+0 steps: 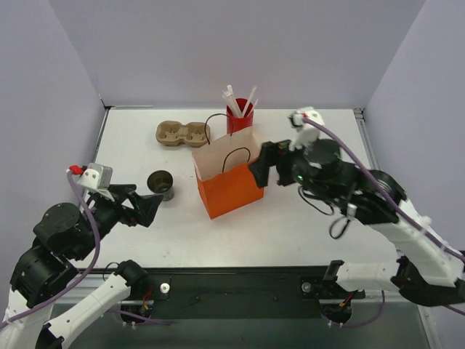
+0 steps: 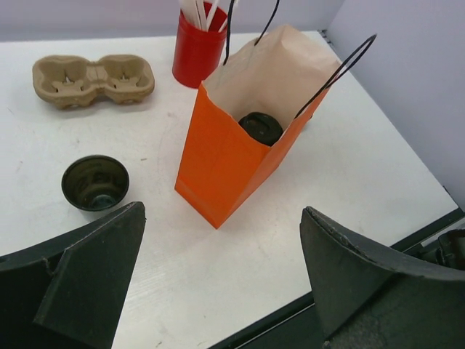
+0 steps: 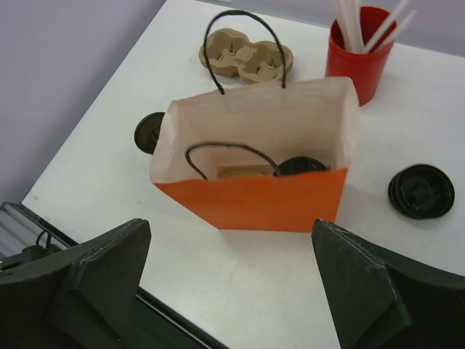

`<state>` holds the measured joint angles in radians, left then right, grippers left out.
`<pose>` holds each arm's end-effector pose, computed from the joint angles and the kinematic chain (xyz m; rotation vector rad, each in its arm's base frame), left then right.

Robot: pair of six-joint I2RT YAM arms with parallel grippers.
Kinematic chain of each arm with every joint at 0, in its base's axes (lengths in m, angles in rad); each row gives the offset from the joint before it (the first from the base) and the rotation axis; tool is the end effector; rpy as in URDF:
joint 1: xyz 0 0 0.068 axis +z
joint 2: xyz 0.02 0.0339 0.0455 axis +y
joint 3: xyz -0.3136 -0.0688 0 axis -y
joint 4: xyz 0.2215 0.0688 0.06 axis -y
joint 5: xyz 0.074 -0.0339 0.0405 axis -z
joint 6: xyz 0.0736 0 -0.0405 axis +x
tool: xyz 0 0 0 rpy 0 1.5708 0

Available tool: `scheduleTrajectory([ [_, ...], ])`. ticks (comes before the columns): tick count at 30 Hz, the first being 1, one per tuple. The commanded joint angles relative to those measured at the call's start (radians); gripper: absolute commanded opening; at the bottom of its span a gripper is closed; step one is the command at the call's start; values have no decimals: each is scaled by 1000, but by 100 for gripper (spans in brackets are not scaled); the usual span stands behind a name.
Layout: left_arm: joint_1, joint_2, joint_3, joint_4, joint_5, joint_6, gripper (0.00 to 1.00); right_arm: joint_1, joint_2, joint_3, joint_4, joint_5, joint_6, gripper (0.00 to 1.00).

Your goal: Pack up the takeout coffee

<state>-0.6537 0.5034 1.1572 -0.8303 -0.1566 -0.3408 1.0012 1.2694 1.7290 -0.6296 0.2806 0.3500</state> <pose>0.0300 -0.0086 0.4214 0.1617 1.7748 -0.5877 0.1474 0.1923 0.5405 -0.3688 1.7551 0.7425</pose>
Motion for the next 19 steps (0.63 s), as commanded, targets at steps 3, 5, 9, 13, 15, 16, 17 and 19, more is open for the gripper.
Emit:
scheduleTrajectory([
  [3,0,14,73,40,9,-10,97,11,-367,-255,-84,209,268,100],
  [5,-1,7,49,57,70,-39,97,10,-442,-313,-105,247,303,100],
  [9,-1,-9,-5,86,92,-98,97,11,-501,-335,-145,250,302,100],
  [13,-1,-28,-42,114,95,-132,97,10,-516,-359,-159,252,313,100],
  [15,-1,-31,-42,112,98,-130,97,8,-519,-361,-163,241,311,100],
  [16,-1,-31,-40,93,97,-130,97,10,-521,-364,-165,239,314,100],
  [17,-1,-31,-39,83,95,-135,97,8,-522,-367,-165,238,322,100],
  [19,-1,-29,-34,77,118,-127,97,8,-524,-365,-171,235,325,100],
])
